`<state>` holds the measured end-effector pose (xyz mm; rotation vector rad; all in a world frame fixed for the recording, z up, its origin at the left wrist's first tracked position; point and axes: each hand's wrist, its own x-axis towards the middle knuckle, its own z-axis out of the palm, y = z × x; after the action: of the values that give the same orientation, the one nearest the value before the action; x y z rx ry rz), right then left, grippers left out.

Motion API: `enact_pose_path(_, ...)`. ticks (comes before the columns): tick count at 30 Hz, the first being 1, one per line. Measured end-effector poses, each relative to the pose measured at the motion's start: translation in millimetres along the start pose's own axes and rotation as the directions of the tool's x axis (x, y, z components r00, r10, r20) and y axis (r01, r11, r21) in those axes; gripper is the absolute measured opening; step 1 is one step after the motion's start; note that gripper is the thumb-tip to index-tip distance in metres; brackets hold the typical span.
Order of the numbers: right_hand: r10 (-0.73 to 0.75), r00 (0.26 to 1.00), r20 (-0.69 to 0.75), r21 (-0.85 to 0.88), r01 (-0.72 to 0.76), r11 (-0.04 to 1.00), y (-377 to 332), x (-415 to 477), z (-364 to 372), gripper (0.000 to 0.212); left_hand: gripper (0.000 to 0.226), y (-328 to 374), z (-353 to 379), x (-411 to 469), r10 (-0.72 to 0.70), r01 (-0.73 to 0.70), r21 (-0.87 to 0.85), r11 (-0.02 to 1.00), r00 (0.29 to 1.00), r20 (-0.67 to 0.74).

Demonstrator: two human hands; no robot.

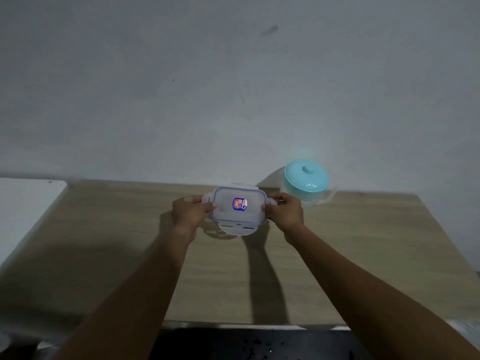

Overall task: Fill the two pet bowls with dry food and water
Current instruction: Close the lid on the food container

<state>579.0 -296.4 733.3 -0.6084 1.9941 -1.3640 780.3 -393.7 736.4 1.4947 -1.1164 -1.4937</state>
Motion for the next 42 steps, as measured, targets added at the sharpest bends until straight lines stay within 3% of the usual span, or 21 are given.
enact_pose_path(4, 0.007, 0.999, -0.032, -0.057, -0.009, 0.998, 9.3, 44.1, 24.3, 0.022, 0.033, 2.5, 21.0, 24.8, 0.024, -0.015, 0.085, 0.996, 0.995, -0.099)
enact_pose_path(9, 0.02, 0.997, -0.081, -0.046, -0.023, 0.999, 21.5, 66.6, 44.3, 0.019, 0.032, -9.2, 32.7, 41.1, 0.012, -0.004, 0.052, 0.999, 0.987, -0.16)
enact_pose_path(14, 0.029, 0.997, -0.075, 0.008, -0.029, 1.0, 27.5, 57.2, 45.0, 0.021, 0.032, -13.6, 29.8, 41.6, 0.001, 0.008, 0.057, 0.998, 0.989, -0.149)
enact_pose_path(20, 0.111, 0.992, -0.067, 0.083, -0.105, 0.991, 39.4, 50.6, 48.1, 0.028, 0.032, -25.9, 15.5, 44.9, -0.072, 0.07, -0.061, 0.996, 0.997, -0.027)
enact_pose_path(24, 0.113, 0.992, -0.058, 0.081, -0.108, 0.991, 47.8, 49.4, 48.9, 0.047, 0.047, -28.6, 11.2, 42.8, -0.108, 0.103, -0.135, 0.986, 0.994, -0.031)
enact_pose_path(26, 0.102, 0.992, -0.08, 0.063, -0.097, 0.993, 41.9, 42.1, 49.9, 0.049, 0.051, -27.0, 12.3, 41.1, -0.093, 0.086, -0.09, 0.992, 0.993, -0.069)
enact_pose_path(30, 0.073, 0.968, -0.24, -0.023, -0.081, 0.996, 36.6, 22.8, 53.1, 0.052, 0.03, -23.1, 14.9, 39.2, 0.02, -0.003, 0.154, 0.988, 0.994, -0.107)
enact_pose_path(34, 0.109, 0.957, -0.268, -0.073, -0.133, 0.988, 33.3, 12.9, 56.8, 0.038, 0.029, -16.7, 16.4, 38.5, 0.081, -0.032, 0.393, 0.919, 0.991, -0.107)
enact_pose_path(42, 0.131, 0.957, -0.26, -0.049, -0.149, 0.988, 37.7, 15.0, 61.5, 0.034, 0.029, -17.9, 11.0, 44.9, -0.063, 0.075, 0.3, 0.951, 0.997, -0.049)
